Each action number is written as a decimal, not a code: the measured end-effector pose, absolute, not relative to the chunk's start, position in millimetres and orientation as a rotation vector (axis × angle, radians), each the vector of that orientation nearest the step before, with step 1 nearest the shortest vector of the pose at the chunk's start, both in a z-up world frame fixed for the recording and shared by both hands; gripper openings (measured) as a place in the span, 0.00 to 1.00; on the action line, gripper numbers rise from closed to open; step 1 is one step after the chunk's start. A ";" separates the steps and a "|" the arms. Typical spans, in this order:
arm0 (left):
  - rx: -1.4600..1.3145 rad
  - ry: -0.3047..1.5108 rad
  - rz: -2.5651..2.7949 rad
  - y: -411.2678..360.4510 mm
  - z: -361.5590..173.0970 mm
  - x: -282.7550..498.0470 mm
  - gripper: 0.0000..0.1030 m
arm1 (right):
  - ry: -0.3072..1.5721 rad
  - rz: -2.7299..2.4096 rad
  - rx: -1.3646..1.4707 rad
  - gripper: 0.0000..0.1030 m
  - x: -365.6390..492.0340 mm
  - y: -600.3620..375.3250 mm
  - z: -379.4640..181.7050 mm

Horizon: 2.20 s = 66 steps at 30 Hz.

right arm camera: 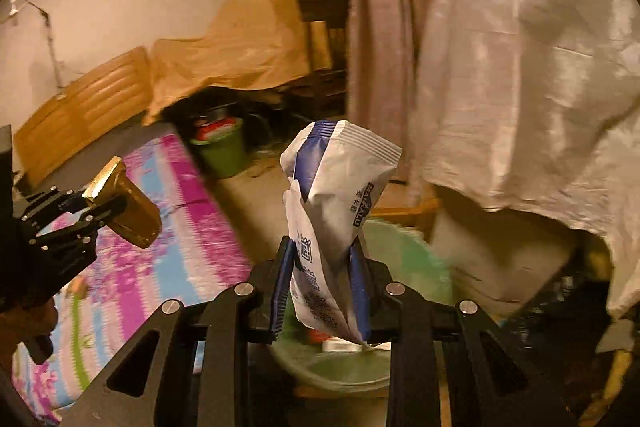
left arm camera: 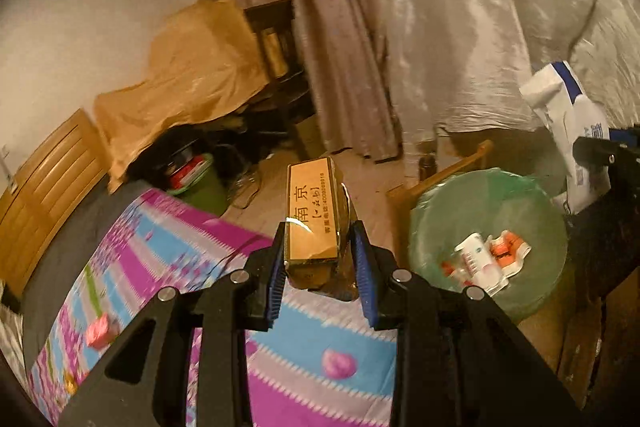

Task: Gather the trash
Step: 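Carry the gold box and white pouch with both tools over the green bin, then open both tools to drop the gold box and pouch into the bin, then move both tools back over the trash on the bed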

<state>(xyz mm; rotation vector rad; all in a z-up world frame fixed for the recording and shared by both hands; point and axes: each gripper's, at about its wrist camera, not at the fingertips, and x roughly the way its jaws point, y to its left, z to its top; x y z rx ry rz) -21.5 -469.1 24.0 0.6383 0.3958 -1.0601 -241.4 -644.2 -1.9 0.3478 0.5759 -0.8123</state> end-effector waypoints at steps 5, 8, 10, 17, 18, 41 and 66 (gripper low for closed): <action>0.696 0.382 -1.117 -512.7 13.2 -45.3 0.29 | 0.593 -0.875 0.366 0.28 -258.7 -673.1 -8.6; 0.722 0.379 -1.146 -530.1 8.4 -57.3 0.29 | 0.602 -0.891 0.381 0.28 -268.7 -685.9 -14.9; 0.740 0.382 -1.163 -541.7 3.1 -64.8 0.29 | 0.612 -0.895 0.398 0.28 -271.6 -692.4 -21.9; 0.773 0.413 -1.196 -560.4 -12.5 -73.0 0.29 | 0.639 -0.885 0.431 0.28 -268.9 -703.3 -38.9; 0.774 0.418 -1.199 -561.1 -13.6 -73.0 0.29 | 0.639 -0.882 0.434 0.28 -268.8 -703.5 -40.3; 0.648 0.621 -1.394 -588.0 -28.7 -64.2 0.43 | 0.669 -0.822 0.483 0.33 -262.9 -720.8 -62.5; 0.550 0.383 -0.904 -434.6 -50.5 -0.9 0.74 | 0.524 -0.728 0.316 0.42 -193.9 -634.1 -66.3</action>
